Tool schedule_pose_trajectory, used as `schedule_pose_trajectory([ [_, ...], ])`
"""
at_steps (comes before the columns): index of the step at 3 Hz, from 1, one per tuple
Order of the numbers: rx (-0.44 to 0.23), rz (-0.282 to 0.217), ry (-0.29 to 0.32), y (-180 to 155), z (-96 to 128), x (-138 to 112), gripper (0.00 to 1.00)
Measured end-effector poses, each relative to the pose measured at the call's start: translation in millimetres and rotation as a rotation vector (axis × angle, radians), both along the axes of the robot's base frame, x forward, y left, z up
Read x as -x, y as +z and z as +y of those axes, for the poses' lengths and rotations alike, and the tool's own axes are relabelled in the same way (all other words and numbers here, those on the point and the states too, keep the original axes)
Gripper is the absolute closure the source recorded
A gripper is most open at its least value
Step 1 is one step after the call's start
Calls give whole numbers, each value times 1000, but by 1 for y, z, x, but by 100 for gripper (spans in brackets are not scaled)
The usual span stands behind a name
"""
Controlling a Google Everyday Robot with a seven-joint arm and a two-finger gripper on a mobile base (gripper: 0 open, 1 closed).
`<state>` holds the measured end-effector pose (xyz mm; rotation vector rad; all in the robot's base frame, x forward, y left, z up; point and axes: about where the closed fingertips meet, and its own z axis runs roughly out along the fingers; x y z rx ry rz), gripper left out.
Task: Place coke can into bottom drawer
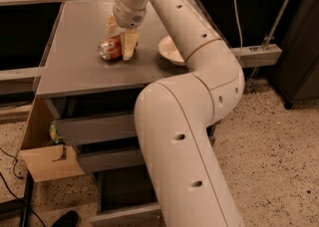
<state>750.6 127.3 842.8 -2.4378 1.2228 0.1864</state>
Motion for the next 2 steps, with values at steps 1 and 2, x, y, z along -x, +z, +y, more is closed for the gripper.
schedule_pose_trajectory([
  [1,1,0,0,0,0,0,47],
  [2,1,0,0,0,0,0,72],
])
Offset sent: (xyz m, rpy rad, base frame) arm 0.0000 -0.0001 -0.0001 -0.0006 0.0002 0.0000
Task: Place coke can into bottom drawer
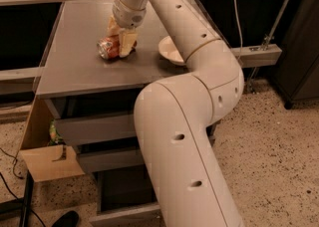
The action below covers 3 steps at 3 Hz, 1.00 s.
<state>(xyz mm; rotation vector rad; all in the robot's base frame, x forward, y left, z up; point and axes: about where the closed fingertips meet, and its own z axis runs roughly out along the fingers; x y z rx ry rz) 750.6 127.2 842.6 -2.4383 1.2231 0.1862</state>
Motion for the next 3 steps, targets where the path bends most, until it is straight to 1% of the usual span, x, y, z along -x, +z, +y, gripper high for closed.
schedule_pose_trajectory([
  [1,0,0,0,0,0,0,99],
  [2,0,0,0,0,0,0,100],
  [3,-21,-49,-15,14,2,-3,100],
])
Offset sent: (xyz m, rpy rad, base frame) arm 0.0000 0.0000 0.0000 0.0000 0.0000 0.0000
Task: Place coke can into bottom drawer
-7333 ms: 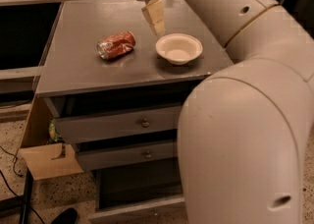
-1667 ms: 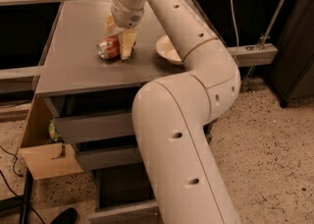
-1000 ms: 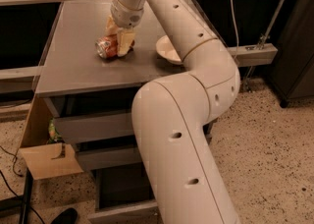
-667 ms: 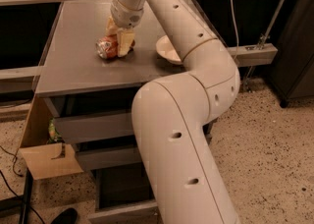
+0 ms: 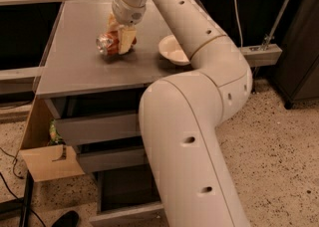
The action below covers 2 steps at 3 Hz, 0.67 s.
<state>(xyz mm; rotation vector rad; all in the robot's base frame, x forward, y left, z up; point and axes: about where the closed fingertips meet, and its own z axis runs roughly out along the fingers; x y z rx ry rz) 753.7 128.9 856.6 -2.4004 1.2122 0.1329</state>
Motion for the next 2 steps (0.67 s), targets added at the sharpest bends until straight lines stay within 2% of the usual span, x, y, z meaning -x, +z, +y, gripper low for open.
schedule_pose_trajectory([
  [1,-7,-36,-8,15,-5,12,100],
  [2,-60,-120,-46,46,-18,27,100],
])
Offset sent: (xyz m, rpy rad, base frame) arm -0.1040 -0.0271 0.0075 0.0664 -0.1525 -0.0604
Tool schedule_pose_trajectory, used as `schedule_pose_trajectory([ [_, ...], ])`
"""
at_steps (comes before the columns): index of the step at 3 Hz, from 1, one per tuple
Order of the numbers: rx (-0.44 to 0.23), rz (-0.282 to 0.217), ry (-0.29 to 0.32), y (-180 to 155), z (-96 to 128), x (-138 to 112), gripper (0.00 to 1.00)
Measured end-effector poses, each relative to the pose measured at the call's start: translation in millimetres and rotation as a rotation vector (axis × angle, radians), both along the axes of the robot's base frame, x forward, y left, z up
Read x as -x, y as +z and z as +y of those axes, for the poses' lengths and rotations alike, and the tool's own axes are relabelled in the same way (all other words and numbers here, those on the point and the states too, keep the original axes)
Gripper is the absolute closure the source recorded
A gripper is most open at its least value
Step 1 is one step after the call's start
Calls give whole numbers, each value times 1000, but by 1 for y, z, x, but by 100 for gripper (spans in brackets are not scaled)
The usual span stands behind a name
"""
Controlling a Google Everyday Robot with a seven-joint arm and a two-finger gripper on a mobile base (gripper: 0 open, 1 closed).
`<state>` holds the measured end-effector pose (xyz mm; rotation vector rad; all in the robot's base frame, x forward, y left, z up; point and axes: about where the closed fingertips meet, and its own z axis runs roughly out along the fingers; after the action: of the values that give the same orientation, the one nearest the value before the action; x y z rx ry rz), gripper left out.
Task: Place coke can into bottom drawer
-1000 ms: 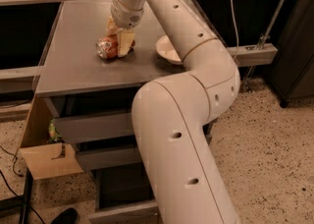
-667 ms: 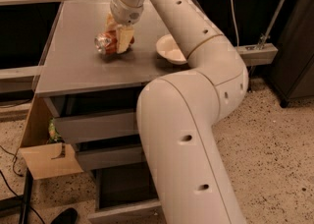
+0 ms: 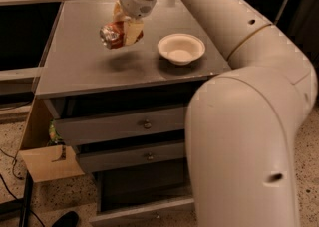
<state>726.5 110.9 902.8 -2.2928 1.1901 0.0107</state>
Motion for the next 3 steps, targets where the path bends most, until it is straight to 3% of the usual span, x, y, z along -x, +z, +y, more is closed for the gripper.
schedule_pose_trajectory([
  [1,-129,-135,-81,57,-17,43,100],
  [2,-164,-148,-115,49,-20,85,100],
  [3,-116,-100,-96,12,-18,98,100],
])
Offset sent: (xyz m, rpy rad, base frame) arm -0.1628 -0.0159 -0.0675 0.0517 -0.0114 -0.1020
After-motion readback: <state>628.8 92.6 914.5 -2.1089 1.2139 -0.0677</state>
